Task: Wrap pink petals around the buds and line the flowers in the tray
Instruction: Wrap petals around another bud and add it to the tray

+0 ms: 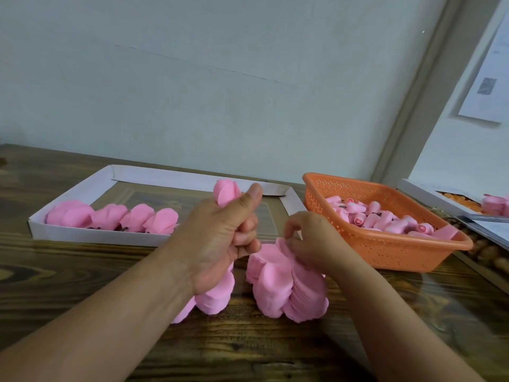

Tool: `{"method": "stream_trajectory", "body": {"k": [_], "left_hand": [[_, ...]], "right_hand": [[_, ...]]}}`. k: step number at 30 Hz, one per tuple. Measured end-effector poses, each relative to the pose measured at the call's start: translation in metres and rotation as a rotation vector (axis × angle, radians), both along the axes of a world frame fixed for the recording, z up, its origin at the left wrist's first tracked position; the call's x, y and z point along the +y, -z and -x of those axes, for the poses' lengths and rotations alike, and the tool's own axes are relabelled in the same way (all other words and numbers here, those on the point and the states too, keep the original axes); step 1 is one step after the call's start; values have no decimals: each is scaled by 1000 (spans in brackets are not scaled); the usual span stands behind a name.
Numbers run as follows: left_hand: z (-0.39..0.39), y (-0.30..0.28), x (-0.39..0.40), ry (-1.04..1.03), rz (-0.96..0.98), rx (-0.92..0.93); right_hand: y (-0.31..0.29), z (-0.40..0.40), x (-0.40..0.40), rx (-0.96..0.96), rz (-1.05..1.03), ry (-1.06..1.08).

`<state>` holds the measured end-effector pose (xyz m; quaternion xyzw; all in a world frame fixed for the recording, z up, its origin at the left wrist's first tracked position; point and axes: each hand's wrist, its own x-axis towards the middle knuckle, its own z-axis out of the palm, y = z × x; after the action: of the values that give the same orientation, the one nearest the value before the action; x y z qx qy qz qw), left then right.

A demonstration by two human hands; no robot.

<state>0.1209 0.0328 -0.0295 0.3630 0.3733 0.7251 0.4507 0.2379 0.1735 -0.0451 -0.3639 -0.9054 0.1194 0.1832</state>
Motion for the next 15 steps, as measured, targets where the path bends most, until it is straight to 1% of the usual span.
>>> {"method": "stream_trajectory", "body": {"k": [2, 5, 8, 11, 13, 15], "left_hand": [[-1, 0, 0, -9, 4, 14], [-2, 1, 0, -29, 16, 39], [-1, 1, 1, -26, 24, 51], [0, 1, 0, -16, 23, 58], [3, -3, 1, -68, 4, 66], [13, -10, 1, -193, -32, 61]], "right_hand": [[-1, 0, -1, 15, -9, -31], [1, 2, -1, -46, 3, -97], [1, 3, -2, -22, -61, -76], [0, 3, -3, -39, -103, -63], [-2, 2, -6, -4, -117, -75], [-5, 6, -14, 58, -131, -128]]}}
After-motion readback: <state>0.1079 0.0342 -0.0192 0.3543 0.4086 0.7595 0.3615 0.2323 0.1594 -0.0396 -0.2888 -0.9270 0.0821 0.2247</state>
